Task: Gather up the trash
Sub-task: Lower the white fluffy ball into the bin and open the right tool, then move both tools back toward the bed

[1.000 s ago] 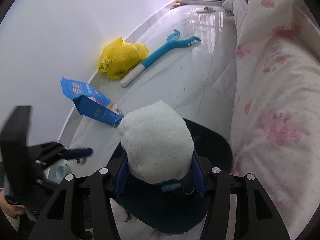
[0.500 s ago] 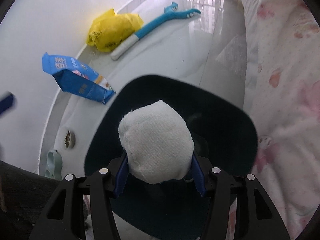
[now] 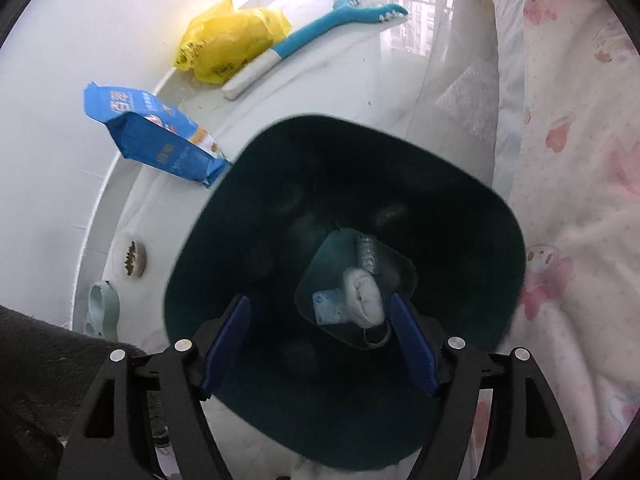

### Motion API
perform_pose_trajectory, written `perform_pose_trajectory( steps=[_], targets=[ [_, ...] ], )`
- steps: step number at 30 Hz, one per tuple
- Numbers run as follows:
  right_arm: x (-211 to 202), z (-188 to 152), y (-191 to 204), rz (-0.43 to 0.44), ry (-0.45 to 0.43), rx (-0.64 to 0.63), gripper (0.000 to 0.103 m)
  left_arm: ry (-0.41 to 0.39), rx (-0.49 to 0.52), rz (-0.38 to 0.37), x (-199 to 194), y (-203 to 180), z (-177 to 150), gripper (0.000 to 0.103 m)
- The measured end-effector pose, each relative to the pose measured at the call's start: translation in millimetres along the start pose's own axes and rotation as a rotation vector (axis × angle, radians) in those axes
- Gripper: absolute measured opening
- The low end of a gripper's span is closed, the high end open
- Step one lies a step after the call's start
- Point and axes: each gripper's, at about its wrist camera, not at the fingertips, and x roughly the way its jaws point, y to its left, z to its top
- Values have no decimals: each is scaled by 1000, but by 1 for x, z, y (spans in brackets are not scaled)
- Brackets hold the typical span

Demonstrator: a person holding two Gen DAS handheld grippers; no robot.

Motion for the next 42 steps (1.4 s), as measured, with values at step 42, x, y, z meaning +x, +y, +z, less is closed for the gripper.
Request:
perform_pose_trajectory(
  steps=[42],
  targets=[
    [-241,-94,-153,-180,-606,129,79,-140,141,-137,21,-183,39,81]
  ],
)
